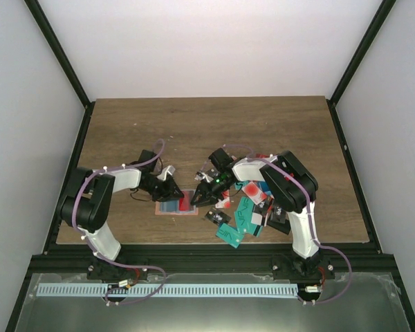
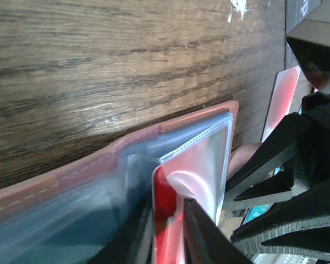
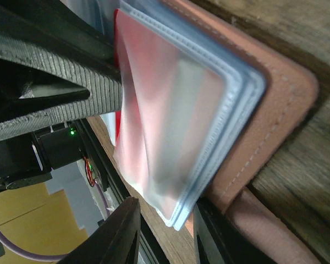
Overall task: Put the credit cards into the card holder
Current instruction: Insert the credit card into the card holder.
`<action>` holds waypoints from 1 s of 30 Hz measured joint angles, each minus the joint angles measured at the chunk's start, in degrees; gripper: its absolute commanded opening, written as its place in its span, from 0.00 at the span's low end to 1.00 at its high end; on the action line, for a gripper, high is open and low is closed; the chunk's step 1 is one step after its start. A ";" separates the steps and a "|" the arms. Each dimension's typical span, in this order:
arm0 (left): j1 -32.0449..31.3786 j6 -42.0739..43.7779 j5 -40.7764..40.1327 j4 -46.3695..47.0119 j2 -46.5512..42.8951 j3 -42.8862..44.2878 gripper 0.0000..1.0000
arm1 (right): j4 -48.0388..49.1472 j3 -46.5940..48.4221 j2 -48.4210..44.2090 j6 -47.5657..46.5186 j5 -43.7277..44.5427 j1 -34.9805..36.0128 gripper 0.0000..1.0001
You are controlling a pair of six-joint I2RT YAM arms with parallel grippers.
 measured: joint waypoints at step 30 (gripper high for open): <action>-1.73 2.43 -9.86 -14.80 -7.52 5.86 0.06 | 0.72 1.53 -1.18 1.05 5.03 -1.22 0.34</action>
